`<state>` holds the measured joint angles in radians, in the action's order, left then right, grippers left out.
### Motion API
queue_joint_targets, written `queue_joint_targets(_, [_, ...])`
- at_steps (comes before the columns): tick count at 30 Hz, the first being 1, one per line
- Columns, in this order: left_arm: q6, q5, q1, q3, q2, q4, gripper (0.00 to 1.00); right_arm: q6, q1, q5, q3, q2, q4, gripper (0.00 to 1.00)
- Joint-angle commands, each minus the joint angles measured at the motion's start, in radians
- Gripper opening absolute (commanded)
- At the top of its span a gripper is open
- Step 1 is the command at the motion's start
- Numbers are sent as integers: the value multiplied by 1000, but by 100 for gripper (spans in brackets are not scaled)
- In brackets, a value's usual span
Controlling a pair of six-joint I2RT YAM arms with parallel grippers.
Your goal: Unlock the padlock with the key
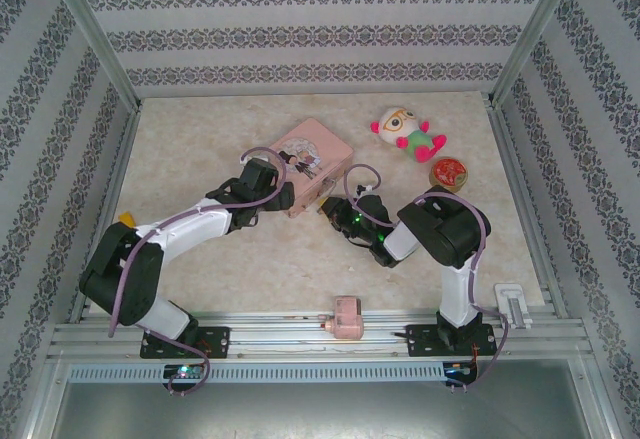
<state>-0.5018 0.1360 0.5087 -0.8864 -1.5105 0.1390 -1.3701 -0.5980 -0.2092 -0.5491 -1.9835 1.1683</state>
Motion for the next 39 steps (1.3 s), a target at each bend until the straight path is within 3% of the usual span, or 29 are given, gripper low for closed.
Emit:
queue_joint_targets(1, [-48,-101,-5,7,31,-19,99,-4,7,100,15,-44,-53,0])
queue_joint_targets(14, [-87,-120,-4,-7,-71,64,99,-18,4,107,17,-49,-28,0])
queue_joint_targets(39, [-44,-92,-6,33,-47,117,99,-56,20,128,-4,-87,44,0])
